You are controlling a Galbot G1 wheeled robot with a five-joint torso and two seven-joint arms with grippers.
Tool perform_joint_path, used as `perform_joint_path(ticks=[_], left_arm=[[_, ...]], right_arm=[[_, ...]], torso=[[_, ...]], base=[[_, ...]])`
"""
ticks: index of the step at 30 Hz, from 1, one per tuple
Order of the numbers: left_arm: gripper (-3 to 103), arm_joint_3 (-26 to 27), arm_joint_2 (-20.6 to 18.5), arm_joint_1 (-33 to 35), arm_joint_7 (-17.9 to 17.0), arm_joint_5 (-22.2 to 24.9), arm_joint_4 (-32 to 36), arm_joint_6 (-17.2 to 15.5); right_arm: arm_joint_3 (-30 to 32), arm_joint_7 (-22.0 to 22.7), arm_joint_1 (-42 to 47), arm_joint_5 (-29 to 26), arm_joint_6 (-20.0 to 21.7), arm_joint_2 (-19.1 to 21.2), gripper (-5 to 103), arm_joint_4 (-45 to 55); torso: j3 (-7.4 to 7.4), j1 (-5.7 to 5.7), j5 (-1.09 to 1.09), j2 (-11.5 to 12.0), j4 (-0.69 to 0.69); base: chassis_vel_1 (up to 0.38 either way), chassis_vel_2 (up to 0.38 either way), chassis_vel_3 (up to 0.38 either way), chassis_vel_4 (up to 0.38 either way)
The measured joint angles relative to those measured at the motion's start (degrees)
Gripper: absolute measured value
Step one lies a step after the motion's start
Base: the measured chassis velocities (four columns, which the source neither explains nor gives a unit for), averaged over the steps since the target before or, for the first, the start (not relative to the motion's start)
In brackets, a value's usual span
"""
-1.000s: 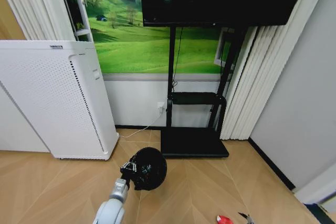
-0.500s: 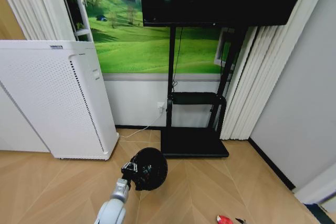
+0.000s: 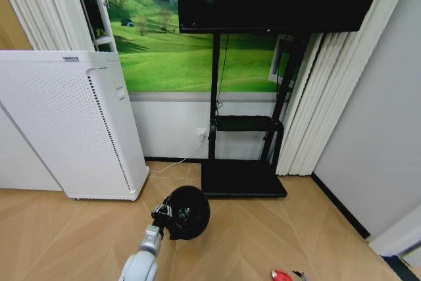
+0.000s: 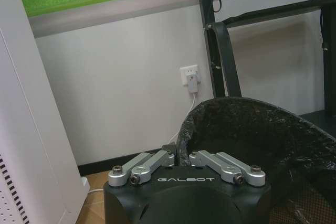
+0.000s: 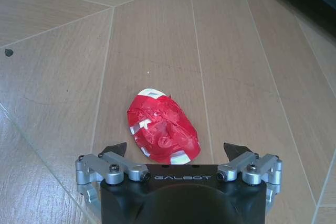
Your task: Pick up the trash bin and place the garbage on the floor into it.
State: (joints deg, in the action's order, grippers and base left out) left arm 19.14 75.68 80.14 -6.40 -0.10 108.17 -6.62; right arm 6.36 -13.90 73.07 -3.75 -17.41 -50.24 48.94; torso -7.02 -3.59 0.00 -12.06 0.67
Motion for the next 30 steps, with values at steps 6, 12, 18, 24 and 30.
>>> perform_joint_path(ticks=[6, 12, 18, 24, 30], left_arm=[[7, -0.03, 0.00, -0.07, -0.01, 0.00, -0.19, 0.09], [7, -0.03, 0.00, -0.08, 0.00, 0.03, -0.28, 0.12], [7, -0.01, 0.00, 0.05, 0.00, 0.03, -0.43, 0.15], [7, 0.06, 0.05, 0.00, -0.01, 0.01, -0.75, 0.26], [7, -0.02, 0.19, -0.06, -0.03, -0.06, -0.95, 0.31]], right_arm=[[-1.22, 0.31, -1.18, 0.27, 0.00, -0.31, 100, -0.78], [-1.81, 0.43, -2.41, 0.43, 0.00, -0.71, 100, -2.00], [-2.44, -0.29, -3.32, 0.68, -0.38, -0.95, 80, -3.03], [-2.78, -0.28, -3.75, 0.73, -0.56, -1.14, 59, -3.32], [-2.76, -0.27, -3.75, 0.72, -0.72, -1.11, 48, -3.35]], torso=[[0.00, 0.00, 0.00, 0.00, 0.00], [0.00, 0.00, 0.00, 0.00, 0.00], [0.00, 0.00, -0.04, 0.00, 0.01], [0.00, 0.00, -0.03, 0.00, 0.00], [0.01, 0.00, -0.01, -0.01, -0.01]], base=[[0.000, 0.000, 0.000, 0.000], [0.000, 0.000, 0.000, 0.000], [0.000, 0.000, 0.000, 0.000], [0.000, 0.000, 0.000, 0.000], [0.000, 0.000, 0.000, 0.000]])
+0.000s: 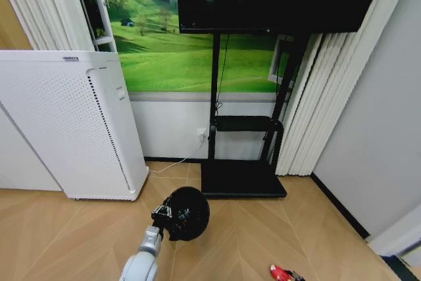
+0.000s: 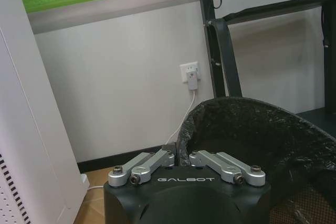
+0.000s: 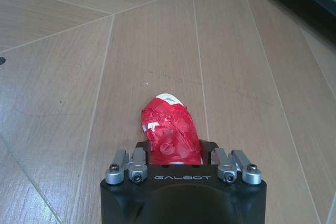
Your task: Pick up the trash bin and place the garbage on the floor into it.
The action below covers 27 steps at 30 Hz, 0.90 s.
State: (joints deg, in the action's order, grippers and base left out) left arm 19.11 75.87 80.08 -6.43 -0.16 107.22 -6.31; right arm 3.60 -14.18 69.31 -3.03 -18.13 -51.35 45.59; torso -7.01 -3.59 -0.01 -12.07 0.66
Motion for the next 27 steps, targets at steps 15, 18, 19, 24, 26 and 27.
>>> perform_joint_path(ticks=[15, 18, 19, 24, 26, 27], left_arm=[[7, -1.00, 0.25, -0.28, -0.01, -0.28, 0.15, 0.10], [7, -1.53, 0.50, -0.31, -0.01, -0.56, 0.34, 0.12], [7, -1.58, 0.52, -0.31, 0.00, -0.58, 0.36, 0.12], [7, -2.39, 0.56, -0.26, 0.01, -0.99, 0.59, 0.21], [7, -2.75, 0.55, -0.31, 0.01, -1.24, 0.57, 0.37], [7, -3.53, 0.57, -0.33, 0.00, -1.70, 0.51, 0.59]], right_arm=[[4.97, 0.15, 6.06, -2.38, 0.55, 2.36, 47, 9.42], [7.51, 0.29, 7.56, -2.81, 0.78, 2.96, 47, 11.92], [7.89, 0.29, 7.79, -2.86, 0.79, 3.08, 47, 12.30], [13.23, -0.30, 10.95, -4.56, -0.27, 4.78, 47, 18.37], [14.32, -0.40, 11.21, -5.54, -1.05, 5.11, 47, 19.88], [15.34, -0.40, 11.28, -6.86, -1.70, 5.45, 47, 21.35]], torso=[[-0.01, 0.00, 0.03, 0.01, 0.01], [-0.01, 0.00, 0.02, 0.01, 0.01], [-0.01, 0.00, 0.02, 0.01, 0.01], [-0.01, 0.00, 0.01, 0.01, 0.02], [-0.01, 0.00, 0.01, 0.01, 0.01], [0.00, 0.00, 0.01, 0.01, -0.01]], base=[[0.000, 0.000, 0.000, 0.000], [0.000, 0.000, 0.000, 0.000], [0.000, 0.000, 0.000, 0.000], [0.000, 0.000, 0.000, 0.000], [0.000, 0.000, 0.000, 0.000], [0.000, 0.000, 0.000, 0.000]])
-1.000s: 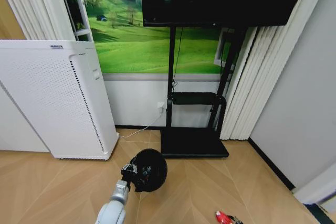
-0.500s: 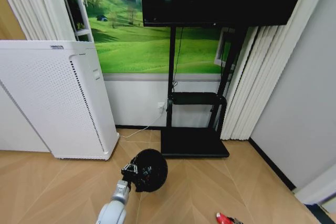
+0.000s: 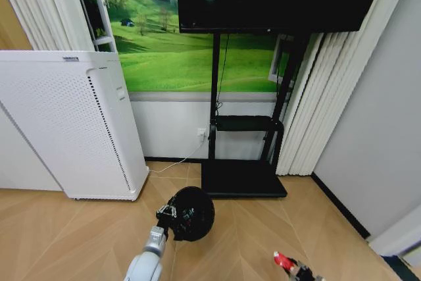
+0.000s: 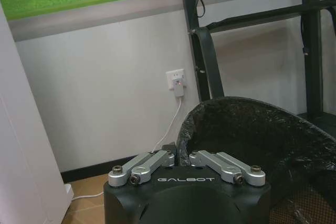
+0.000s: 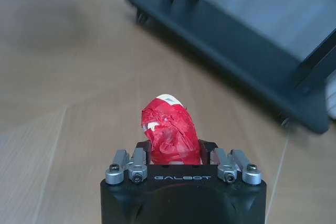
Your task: Pick up the trash bin and place the garbage on the floor into it.
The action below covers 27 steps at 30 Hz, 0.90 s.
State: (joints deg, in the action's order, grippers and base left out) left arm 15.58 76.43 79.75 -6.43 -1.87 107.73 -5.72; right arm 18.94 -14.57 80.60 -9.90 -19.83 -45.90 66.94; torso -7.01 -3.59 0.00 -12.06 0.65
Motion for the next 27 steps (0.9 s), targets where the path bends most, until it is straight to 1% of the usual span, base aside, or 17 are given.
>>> perform_joint_path(ticks=[1, 4, 5, 8, 10, 11, 12, 14, 16, 17, 20, 22, 23, 25, 27], left_arm=[[7, 0.00, 0.00, 0.00, 0.00, 0.00, 0.00, 0.00], [7, -2.10, 0.51, -0.17, 0.00, -0.73, -0.26, 0.05], [7, -2.10, 0.51, -0.17, 0.00, -0.73, -0.26, 0.05], [7, -3.67, 0.91, -1.08, -0.01, -1.35, -0.96, 0.06], [7, -3.88, 1.17, -1.39, -0.04, -1.80, -1.26, 0.14], [7, -3.88, 1.17, -1.39, -0.04, -1.80, -1.26, 0.14], [7, -3.89, 1.31, -1.58, -0.04, -1.94, -1.42, 0.15], [7, -3.65, 1.53, -1.87, -0.06, -2.04, -1.57, 0.17], [7, -3.22, 1.65, -1.94, -0.06, -2.08, -1.62, 0.17], [7, -2.72, 1.75, -2.07, -0.08, -2.12, -1.69, 0.17], [7, -2.43, 1.81, -2.10, -0.09, -2.14, -1.72, 0.17], [7, -1.19, 2.59, -2.43, -0.12, -2.37, -2.38, 0.20], [7, -1.19, 2.59, -2.43, -0.12, -2.37, -2.38, 0.20], [7, -1.49, 3.84, -2.94, -0.18, -2.68, -3.14, 0.19], [7, -1.90, 4.19, -3.23, -0.19, -2.81, -3.42, 0.18]], right_arm=[[0.00, 0.00, 0.00, 0.00, 0.00, 0.00, 47, 0.00], [1.71, 0.26, -0.16, -3.57, -0.22, 0.91, 47, 3.12], [1.71, 0.26, -0.16, -3.57, -0.22, 0.91, 47, 3.12], [3.12, 0.56, -0.24, -7.80, 0.54, 2.24, 47, 8.13], [3.21, 0.75, -0.23, -10.43, 1.31, 3.39, 47, 11.47], [3.21, 0.75, -0.23, -10.43, 1.31, 3.39, 47, 11.47], [3.27, 0.80, -0.15, -11.54, 1.64, 4.06, 47, 13.28], [3.44, 0.84, -0.07, -13.01, 1.81, 5.21, 47, 15.73], [3.55, 0.83, -0.11, -13.92, 1.85, 5.93, 47, 17.12], [3.79, 0.64, -0.11, -15.42, 1.72, 6.79, 47, 18.86], [3.85, 0.39, -0.10, -16.29, 1.45, 7.29, 47, 19.80], [3.72, -1.87, -0.10, -20.43, -0.94, 9.00, 47, 25.64], [3.72, -1.87, -0.10, -20.43, -0.94, 9.00, 47, 25.64], [3.00, -3.01, 0.09, -22.06, -1.60, 9.26, 47, 29.77], [2.73, -3.41, 0.22, -22.34, -1.72, 9.26, 47, 31.20]], torso=[[0.00, 0.00, 0.00, 0.00, 0.00], [0.00, 0.00, 0.00, 0.00, 0.02], [0.00, 0.00, 0.00, 0.00, 0.02], [0.00, 0.00, 0.00, 0.00, 0.02], [0.00, 0.00, 0.00, 0.00, 0.02], [0.00, 0.00, 0.00, 0.00, 0.02], [0.00, 0.00, 0.00, 0.00, 0.00], [0.00, 0.00, -0.01, 0.00, 0.03], [-0.01, 0.00, 0.00, 0.01, 0.03], [0.00, 0.00, 0.00, 0.00, 0.02], [0.00, 0.00, 0.00, 0.00, 0.02], [0.00, 0.00, -0.01, 0.00, 0.00], [0.00, 0.00, -0.01, 0.00, 0.00], [0.00, 0.00, -0.01, 0.00, 0.01], [0.00, 0.00, 0.00, 0.00, 0.00]], base=[[0.000, 0.000, 0.000, 0.000], [0.000, 0.000, 0.000, 0.000], [0.000, 0.000, 0.000, 0.000], [0.000, 0.000, 0.000, 0.000], [0.000, 0.000, 0.000, 0.000], [0.000, 0.000, 0.000, 0.000], [0.000, 0.000, 0.000, 0.000], [0.000, 0.000, 0.000, 0.000], [0.000, 0.000, 0.000, 0.000], [0.000, 0.000, 0.000, 0.000], [0.000, 0.000, 0.000, 0.000], [0.000, 0.000, 0.000, 0.000], [0.000, 0.000, 0.000, 0.000], [0.000, 0.000, 0.000, 0.000], [0.000, 0.000, 0.000, 0.000]])
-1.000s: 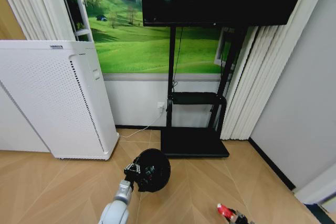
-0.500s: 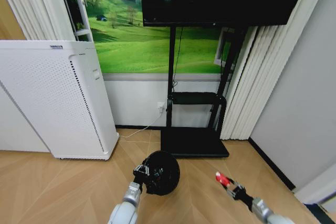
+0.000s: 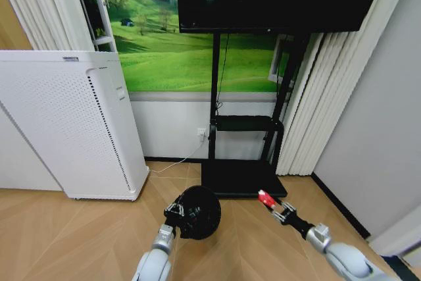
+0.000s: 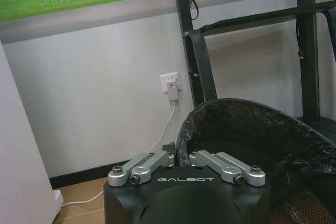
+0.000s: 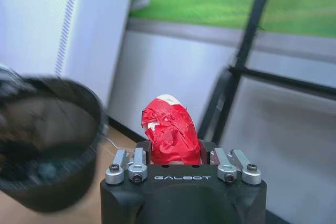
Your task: Pick up the trash bin and place the garbage on the floor into it.
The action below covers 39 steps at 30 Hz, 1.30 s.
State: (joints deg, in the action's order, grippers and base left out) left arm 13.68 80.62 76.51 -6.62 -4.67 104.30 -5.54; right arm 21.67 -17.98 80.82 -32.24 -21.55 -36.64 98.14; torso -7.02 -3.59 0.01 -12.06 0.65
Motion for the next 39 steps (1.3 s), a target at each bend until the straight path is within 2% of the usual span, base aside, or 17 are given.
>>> perform_joint_path(ticks=[4, 12, 21, 33, 34, 36, 38, 39], left_arm=[[7, -2.85, 1.30, -2.56, 0.01, -0.49, -2.29, -0.17], [7, -6.47, 2.38, -4.83, 0.00, -0.97, -4.98, -0.24], [7, -10.18, 3.60, -6.14, 0.01, -1.80, -7.25, -0.24], [7, -12.22, 4.48, -7.53, 0.06, -2.14, -8.03, -0.51], [7, -12.28, 4.63, -7.54, 0.10, -2.25, -8.07, -0.54], [7, -12.25, 4.70, -7.54, 0.10, -2.31, -8.10, -0.56], [7, -12.26, 4.91, -7.60, 0.13, -2.43, -8.19, -0.59], [7, -12.26, 4.91, -7.60, 0.13, -2.43, -8.19, -0.59]], right_arm=[[-0.99, -1.55, 0.54, -0.13, -0.24, -0.30, 47, 4.94], [-3.96, -2.08, -1.46, 0.12, 0.62, -1.89, 47, 7.50], [-8.57, -2.04, -4.14, 3.00, 0.96, -6.84, 47, 2.57], [-9.54, -1.97, -4.45, 4.72, 0.35, -9.12, 47, -0.49], [-9.54, -1.97, -4.45, 4.73, 0.36, -9.22, 44, -0.50], [-9.53, -1.97, -4.45, 4.73, 0.42, -9.26, 48, -0.47], [-9.52, -1.86, -4.56, 4.61, 0.82, -9.33, 60, -0.20], [-9.52, -1.86, -4.56, 4.61, 0.82, -9.33, 60, -0.20]], torso=[[0.00, 0.00, -0.01, 0.00, 0.03], [0.00, 0.00, -0.01, 0.00, 0.01], [0.00, 0.00, 0.00, 0.00, 0.02], [0.00, 0.00, 0.00, 0.00, 0.02], [0.00, 0.00, 0.00, 0.00, 0.02], [0.00, 0.00, 0.00, 0.00, 0.02], [0.00, 0.00, 0.02, 0.00, 0.02], [0.00, 0.00, 0.02, 0.00, 0.02]], base=[[0.000, 0.000, 0.000, 0.000], [0.000, 0.000, 0.000, 0.000], [0.000, 0.000, 0.000, 0.000], [0.000, 0.000, 0.000, 0.000], [0.000, 0.000, 0.000, 0.000], [0.000, 0.000, 0.000, 0.000], [0.000, 0.000, 0.000, 0.000], [0.000, 0.000, 0.000, 0.000]])
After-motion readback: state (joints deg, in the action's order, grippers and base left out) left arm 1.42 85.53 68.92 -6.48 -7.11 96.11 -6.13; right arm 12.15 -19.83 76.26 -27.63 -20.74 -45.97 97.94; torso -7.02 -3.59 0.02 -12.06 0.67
